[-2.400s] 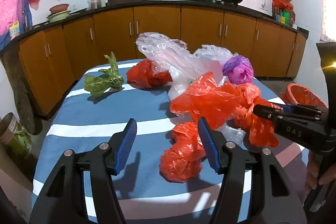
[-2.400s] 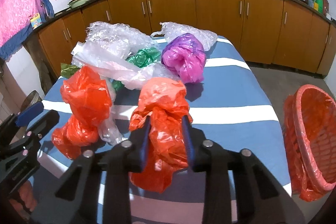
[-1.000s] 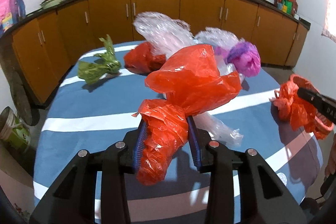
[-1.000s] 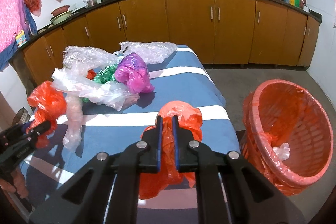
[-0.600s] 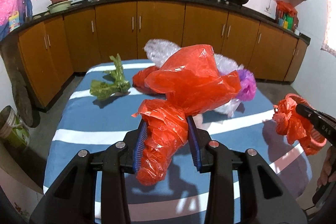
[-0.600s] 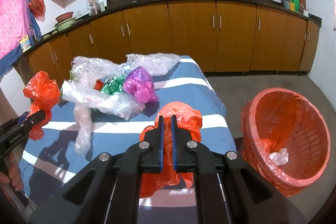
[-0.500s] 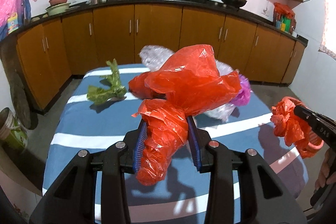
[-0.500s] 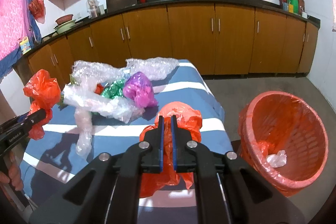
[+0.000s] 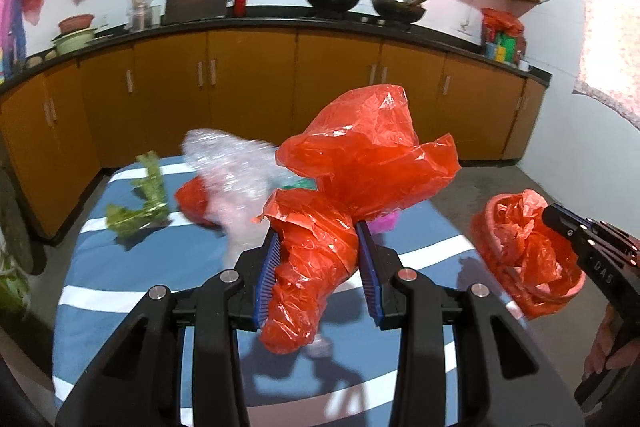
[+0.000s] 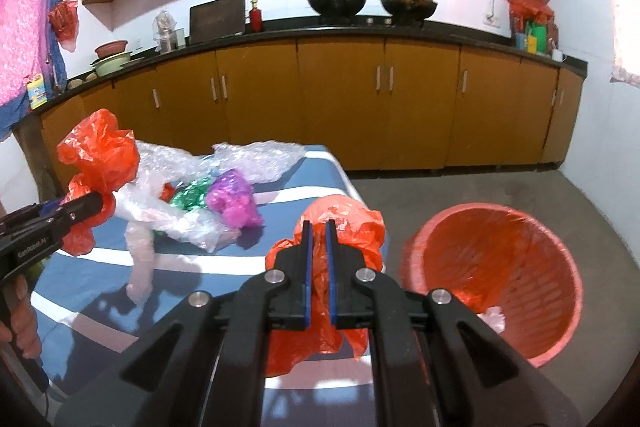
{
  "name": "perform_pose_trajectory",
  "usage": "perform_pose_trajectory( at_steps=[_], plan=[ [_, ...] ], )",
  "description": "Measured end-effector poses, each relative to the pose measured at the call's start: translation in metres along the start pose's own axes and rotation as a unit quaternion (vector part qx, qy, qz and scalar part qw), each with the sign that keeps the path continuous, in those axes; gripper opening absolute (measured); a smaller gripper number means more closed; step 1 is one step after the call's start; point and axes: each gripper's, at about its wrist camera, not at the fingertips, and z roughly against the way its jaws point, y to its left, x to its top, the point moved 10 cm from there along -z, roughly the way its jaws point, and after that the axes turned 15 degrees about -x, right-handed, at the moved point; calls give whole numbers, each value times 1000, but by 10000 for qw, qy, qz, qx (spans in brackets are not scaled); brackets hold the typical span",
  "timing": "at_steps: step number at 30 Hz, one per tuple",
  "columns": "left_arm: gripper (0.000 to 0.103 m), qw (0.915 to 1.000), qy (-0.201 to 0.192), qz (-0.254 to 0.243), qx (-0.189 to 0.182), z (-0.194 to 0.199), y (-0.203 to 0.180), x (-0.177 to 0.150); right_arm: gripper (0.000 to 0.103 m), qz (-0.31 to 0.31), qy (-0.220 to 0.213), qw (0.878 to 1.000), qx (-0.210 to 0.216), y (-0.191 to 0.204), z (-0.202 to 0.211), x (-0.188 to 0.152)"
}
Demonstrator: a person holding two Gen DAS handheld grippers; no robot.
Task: Collect trash
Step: 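Carry both red bags with both tools over the wastebasket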
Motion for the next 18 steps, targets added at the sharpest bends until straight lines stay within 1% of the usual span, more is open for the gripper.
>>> perform_pose_trajectory(
  at_steps=[10,14,18],
  plan=[
    [38,9975,37,-294,-642,-29,-69,12,7,-289,-188,9977,-591,-71,6,10],
    [38,9952,45,-332,-918,-42,-96,19,7,-420,-232,9953,-847,-100,4,13],
    [38,9927,81,-455,-1111,-57,-121,22,7,-559,-241,9923,-1077,-127,0,14]
  ],
)
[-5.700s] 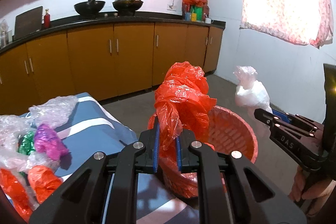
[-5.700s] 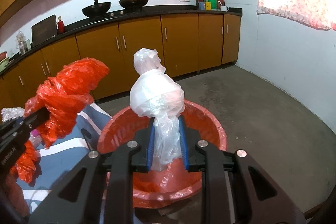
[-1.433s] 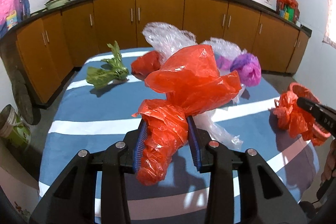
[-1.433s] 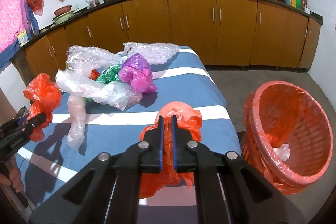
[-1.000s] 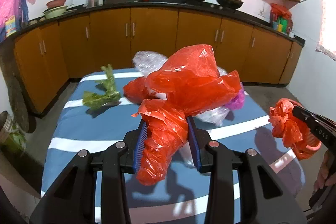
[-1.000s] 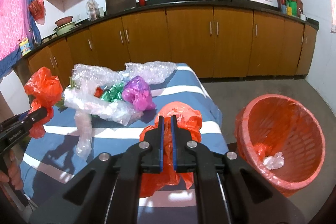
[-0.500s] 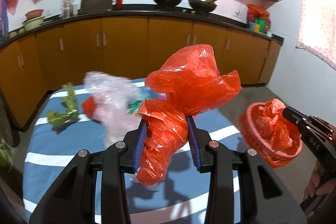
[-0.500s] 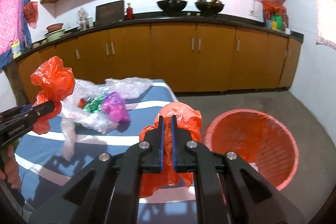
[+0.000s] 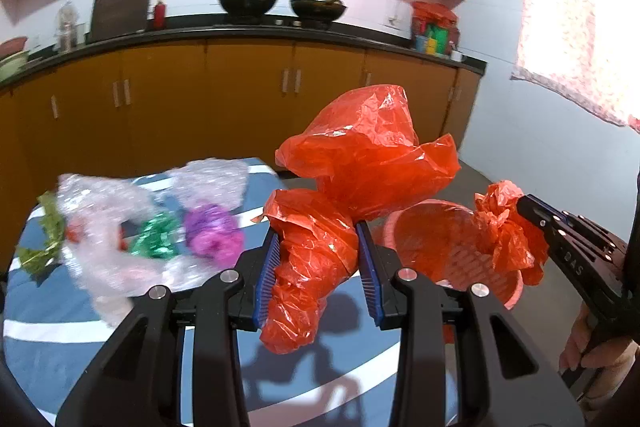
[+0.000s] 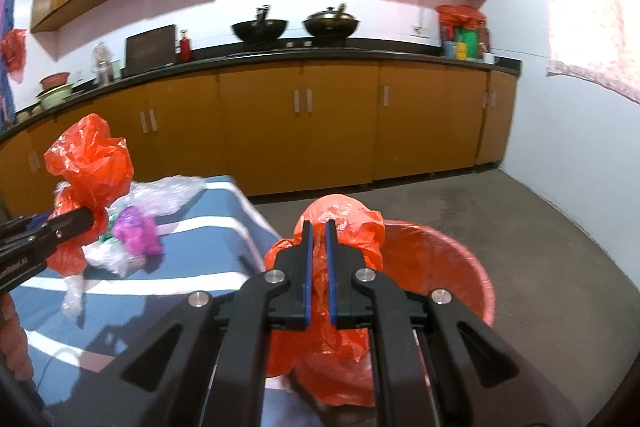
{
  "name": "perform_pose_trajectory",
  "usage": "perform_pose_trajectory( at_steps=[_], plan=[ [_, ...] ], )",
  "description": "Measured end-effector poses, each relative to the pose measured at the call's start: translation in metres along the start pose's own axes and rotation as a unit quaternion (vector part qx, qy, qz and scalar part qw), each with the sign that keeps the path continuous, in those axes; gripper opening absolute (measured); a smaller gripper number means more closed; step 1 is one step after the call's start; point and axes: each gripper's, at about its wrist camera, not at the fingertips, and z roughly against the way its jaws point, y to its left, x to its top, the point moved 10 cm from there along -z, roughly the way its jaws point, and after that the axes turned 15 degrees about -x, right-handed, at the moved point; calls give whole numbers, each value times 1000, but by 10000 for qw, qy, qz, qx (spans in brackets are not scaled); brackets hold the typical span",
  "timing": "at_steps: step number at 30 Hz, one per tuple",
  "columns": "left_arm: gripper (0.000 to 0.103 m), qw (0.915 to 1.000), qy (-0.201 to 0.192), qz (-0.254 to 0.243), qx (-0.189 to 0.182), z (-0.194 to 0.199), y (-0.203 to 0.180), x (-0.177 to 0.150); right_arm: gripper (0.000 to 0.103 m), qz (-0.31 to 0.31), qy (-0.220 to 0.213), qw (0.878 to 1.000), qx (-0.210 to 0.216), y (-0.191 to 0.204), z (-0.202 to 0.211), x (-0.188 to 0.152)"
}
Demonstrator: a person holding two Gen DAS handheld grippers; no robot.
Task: Collect trash
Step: 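Carry both red bags with both tools over the wastebasket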
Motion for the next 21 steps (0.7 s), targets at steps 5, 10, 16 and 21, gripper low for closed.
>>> perform_pose_trajectory(
  at_steps=[5,10,16,21],
  plan=[
    [38,9997,57,-119,-224,-24,-25,3,7,-156,22,9996,-224,-28,-14,1],
    [38,9986,175,-251,-425,-48,-47,2,7,-228,52,9990,-386,-48,-26,-3],
    [38,9960,332,-481,-671,-78,-74,-2,7,-311,108,9980,-543,-70,-44,-6],
    [38,9933,454,-606,-877,-101,-95,-5,7,-372,161,9973,-607,-81,-59,-8]
  ],
)
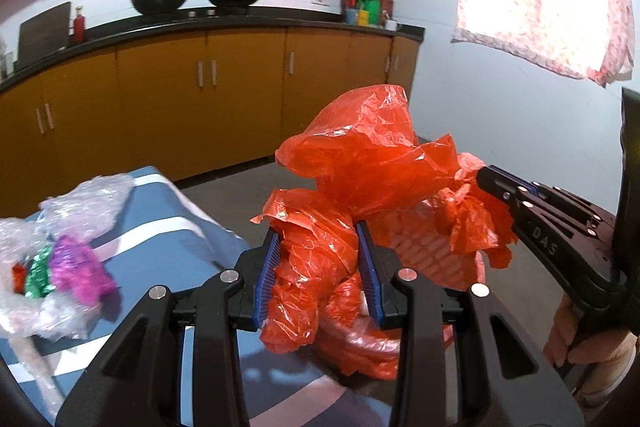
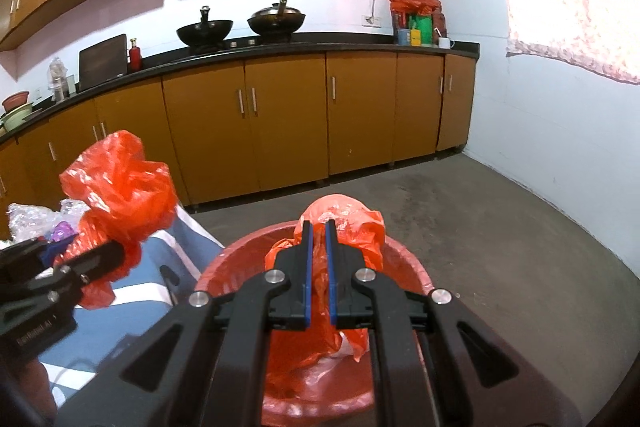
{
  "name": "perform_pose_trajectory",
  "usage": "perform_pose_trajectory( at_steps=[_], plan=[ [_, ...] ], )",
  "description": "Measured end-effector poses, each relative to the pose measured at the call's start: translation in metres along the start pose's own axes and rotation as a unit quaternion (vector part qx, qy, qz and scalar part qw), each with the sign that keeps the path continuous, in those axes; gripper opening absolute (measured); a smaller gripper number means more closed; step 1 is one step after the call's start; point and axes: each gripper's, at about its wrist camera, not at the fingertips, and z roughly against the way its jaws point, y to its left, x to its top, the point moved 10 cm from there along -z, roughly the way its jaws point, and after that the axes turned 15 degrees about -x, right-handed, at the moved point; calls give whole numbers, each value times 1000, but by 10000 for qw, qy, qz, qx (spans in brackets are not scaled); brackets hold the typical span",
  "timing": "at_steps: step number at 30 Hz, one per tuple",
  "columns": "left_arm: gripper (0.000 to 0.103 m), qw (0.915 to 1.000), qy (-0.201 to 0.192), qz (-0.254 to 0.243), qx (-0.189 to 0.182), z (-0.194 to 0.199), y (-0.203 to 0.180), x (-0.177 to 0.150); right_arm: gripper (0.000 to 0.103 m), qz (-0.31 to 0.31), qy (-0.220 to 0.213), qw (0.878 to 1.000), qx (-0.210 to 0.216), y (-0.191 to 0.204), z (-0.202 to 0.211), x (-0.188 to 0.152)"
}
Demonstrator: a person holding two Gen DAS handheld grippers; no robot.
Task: Collect trash
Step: 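Carry both red bags with both tools over the wastebasket, then open both tools to drop the red bags into the wastebasket, then return to the table and grasp a purple bag with the right tool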
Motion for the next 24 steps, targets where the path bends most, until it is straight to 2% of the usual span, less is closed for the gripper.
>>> perform_pose_trajectory(
  at_steps=[10,13,14,15,17,24],
  plan=[
    [40,9991,330,-72,-244,-51,-15,-1,8,-255,127,9996,22,-20,-29,4],
    [46,9987,418,-5,-285,-60,-14,-5,12,-434,198,9988,127,-26,-37,5],
    [50,9986,442,41,-301,-62,-13,-6,16,-467,208,9986,129,-25,-37,3],
    [55,9984,467,88,-321,-64,-12,-8,25,-516,238,9982,170,-26,-39,2],
    [56,9978,534,169,-362,-66,-10,-14,34,-574,247,9979,193,-27,-39,-1],
    [56,9984,514,191,-165,-53,-1,-17,36,-522,300,9980,185,-26,-35,-11]
  ],
)
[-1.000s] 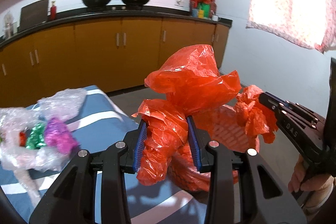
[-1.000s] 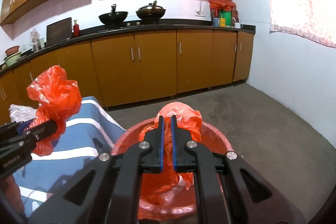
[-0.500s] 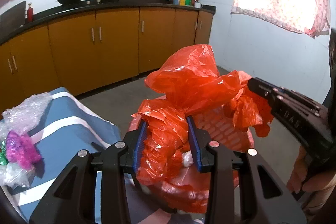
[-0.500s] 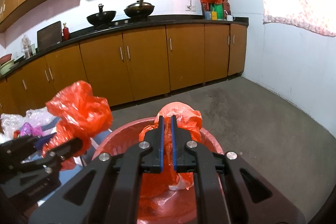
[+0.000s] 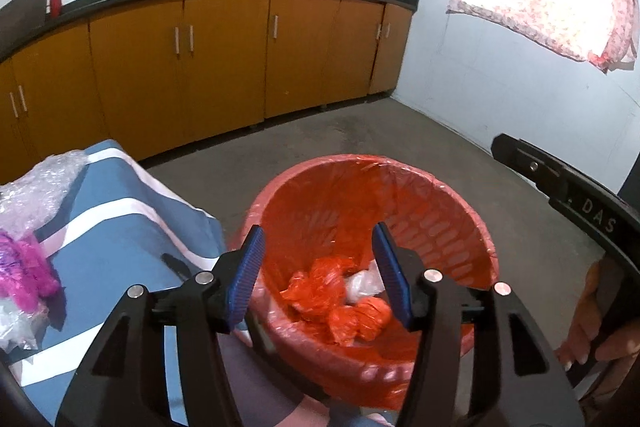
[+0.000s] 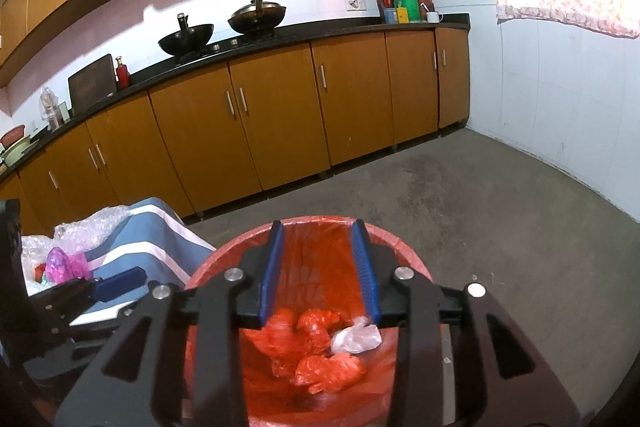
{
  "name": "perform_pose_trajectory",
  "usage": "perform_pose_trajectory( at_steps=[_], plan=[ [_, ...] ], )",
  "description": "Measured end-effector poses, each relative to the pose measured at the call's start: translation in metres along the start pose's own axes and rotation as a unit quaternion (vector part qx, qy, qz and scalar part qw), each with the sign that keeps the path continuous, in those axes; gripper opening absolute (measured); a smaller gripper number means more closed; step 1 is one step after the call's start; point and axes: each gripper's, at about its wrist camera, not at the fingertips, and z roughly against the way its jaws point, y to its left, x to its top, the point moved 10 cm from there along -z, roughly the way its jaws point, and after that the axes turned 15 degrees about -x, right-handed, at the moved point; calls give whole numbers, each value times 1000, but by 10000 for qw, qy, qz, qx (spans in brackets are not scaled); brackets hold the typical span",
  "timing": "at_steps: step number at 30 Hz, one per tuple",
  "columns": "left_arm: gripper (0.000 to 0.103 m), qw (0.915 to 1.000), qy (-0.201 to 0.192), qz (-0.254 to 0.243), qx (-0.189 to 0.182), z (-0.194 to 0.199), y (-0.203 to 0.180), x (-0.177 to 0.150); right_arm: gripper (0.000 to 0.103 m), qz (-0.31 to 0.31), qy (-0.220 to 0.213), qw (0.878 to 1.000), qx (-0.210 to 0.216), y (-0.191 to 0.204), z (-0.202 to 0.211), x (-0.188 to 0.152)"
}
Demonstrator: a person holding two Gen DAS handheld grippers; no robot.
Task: Collect trash
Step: 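Return to the table and grasp a purple bag with the right tool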
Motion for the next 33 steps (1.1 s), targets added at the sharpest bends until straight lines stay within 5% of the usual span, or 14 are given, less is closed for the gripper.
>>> perform_pose_trajectory(
  at_steps=[17,28,33],
  plan=[
    [58,9878,-774,-50,1348,145,67,-25,37,607,-100,9965,565,94,49,-2],
    [63,9557,-907,431,2767,246,159,-89,43,1142,194,9847,1304,205,74,-43],
    [63,9439,-912,884,3049,272,195,-113,46,1327,444,9762,1657,261,79,-67]
  ],
)
